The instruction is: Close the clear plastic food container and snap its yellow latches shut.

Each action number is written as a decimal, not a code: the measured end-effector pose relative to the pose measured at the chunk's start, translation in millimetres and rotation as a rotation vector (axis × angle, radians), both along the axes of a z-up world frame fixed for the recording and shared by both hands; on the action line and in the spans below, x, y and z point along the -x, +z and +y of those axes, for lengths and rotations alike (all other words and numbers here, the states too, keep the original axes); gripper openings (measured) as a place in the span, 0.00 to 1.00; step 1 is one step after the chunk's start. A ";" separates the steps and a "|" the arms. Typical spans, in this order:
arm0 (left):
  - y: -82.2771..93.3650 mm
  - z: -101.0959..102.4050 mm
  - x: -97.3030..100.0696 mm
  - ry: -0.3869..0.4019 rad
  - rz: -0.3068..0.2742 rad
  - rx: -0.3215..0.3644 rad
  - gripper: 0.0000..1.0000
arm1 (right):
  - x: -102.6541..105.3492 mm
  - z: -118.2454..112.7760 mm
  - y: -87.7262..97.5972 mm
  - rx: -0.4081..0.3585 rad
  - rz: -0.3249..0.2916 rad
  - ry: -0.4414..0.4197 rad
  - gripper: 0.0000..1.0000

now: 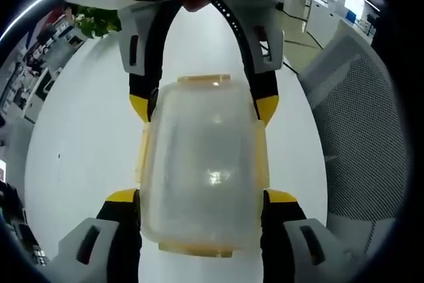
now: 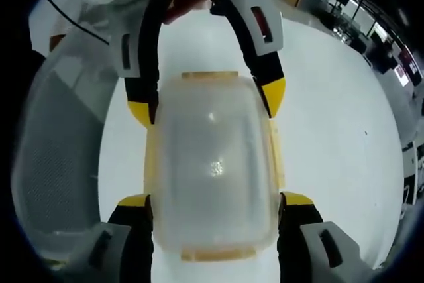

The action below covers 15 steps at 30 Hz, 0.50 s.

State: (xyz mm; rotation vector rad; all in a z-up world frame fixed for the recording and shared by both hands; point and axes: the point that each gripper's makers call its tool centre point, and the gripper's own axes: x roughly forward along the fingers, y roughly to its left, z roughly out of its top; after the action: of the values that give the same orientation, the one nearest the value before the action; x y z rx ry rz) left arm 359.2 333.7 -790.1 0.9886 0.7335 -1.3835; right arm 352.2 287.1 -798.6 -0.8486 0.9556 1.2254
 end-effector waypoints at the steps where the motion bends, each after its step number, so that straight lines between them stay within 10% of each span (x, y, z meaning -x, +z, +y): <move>1: -0.1 0.7 -0.2 0.000 0.001 0.000 0.73 | -0.1 1.1 0.3 0.000 0.000 0.001 0.77; 15: 0.7 17.7 -2.7 0.018 0.010 0.005 0.74 | -3.0 19.0 0.2 0.003 0.001 0.009 0.78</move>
State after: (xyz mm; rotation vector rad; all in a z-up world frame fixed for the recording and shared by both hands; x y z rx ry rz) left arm 362.0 351.4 -789.4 0.9700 0.7446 -1.3753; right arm 355.3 306.1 -798.5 -0.8555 0.9550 1.2328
